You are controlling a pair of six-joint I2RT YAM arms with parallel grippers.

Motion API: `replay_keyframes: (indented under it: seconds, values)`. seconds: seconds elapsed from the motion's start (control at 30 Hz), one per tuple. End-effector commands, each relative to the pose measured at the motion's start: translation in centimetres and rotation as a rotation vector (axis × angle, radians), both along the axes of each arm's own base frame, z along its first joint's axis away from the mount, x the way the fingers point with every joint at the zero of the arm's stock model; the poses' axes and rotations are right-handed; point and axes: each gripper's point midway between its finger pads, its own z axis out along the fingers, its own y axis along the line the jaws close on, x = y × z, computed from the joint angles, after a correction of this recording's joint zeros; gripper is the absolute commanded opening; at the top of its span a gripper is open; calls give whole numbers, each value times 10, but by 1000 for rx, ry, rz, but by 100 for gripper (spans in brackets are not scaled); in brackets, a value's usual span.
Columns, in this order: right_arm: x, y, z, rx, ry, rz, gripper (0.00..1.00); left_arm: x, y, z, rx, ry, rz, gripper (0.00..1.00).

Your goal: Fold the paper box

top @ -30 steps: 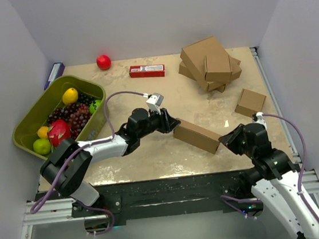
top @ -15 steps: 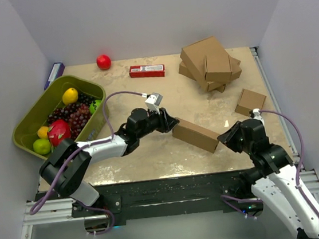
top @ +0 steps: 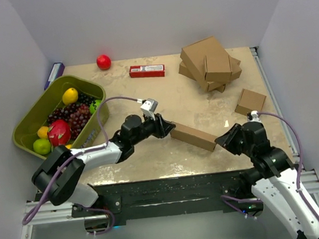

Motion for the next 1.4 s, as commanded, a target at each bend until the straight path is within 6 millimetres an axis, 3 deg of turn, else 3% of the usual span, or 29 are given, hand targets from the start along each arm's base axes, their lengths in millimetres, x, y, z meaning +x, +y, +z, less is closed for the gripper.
replay_keyframes:
  seconds: [0.0,0.23,0.5,0.6,0.67,0.83,0.9,1.0,1.03,1.13,1.23,1.37]
  values:
    - [-27,-1,-29,-24,110,52,29,-25,18,-42,136,42,-49,40]
    - [-33,4,-29,-21,113,114,32,-37,39,-52,172,60,-7,44]
    - [-28,12,-28,-4,87,150,40,-31,47,-54,205,71,46,55]
    - [-16,13,-15,-11,28,156,50,-21,45,-40,214,40,65,64]
    - [-8,14,-6,-32,-13,176,66,-14,44,-26,202,12,75,71]
    - [29,19,17,-106,-160,224,89,11,52,-2,195,-19,130,83]
    - [46,22,17,-130,-189,237,91,20,55,6,185,-23,145,85]
    - [80,25,36,-183,-286,234,94,40,69,24,157,-31,186,87]
    - [91,22,27,-229,-255,227,95,52,80,35,139,-35,224,87]
    - [122,13,43,-248,-301,191,96,69,108,55,101,-37,289,88]
    - [146,-13,57,-239,-338,114,96,79,139,74,82,-54,352,88]
    - [155,-50,82,-259,-384,26,96,78,170,98,103,-113,395,90]
